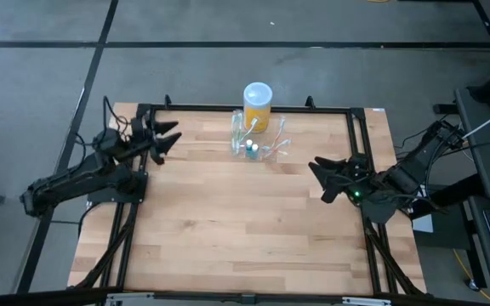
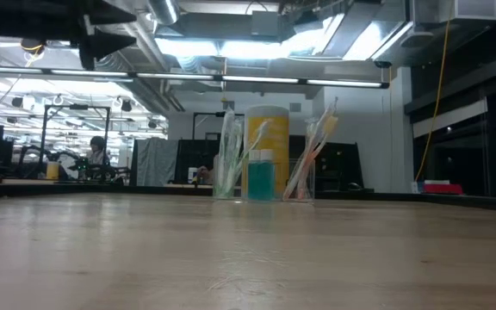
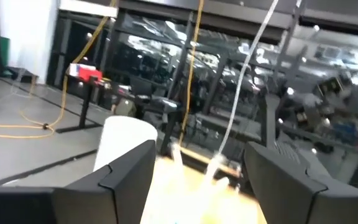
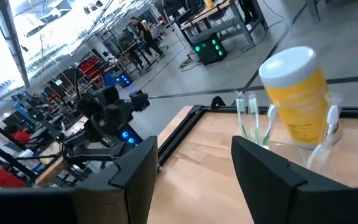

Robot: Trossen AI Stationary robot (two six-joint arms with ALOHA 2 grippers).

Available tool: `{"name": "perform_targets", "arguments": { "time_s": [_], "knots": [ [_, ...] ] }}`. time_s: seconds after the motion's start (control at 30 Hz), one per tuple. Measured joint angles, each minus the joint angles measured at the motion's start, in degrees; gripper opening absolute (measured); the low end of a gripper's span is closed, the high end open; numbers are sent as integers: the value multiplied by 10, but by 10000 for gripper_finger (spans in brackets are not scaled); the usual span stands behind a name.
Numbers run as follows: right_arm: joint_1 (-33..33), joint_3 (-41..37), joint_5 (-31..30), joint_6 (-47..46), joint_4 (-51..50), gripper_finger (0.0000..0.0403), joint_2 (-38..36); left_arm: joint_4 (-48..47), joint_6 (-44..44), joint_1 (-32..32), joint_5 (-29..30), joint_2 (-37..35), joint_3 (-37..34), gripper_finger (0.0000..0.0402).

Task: Pick & Place toothbrushing station
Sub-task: Return to Home Position

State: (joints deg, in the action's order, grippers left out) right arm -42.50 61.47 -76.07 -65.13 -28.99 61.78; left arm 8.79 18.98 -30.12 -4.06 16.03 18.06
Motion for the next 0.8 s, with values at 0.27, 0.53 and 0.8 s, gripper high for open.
{"name": "perform_targets", "arguments": {
  "time_s": [0.27,0.53,0.8],
  "knots": [
    [0,0,-15,45,0,208,-2,13,-68,136,103,-68,-78,220],
    [-2,0,-33,101,3,208,-7,54,-126,222,172,-92,-137,211],
    [-23,0,-75,131,3,208,-22,49,-124,237,190,-117,-176,209]
  ]
}}
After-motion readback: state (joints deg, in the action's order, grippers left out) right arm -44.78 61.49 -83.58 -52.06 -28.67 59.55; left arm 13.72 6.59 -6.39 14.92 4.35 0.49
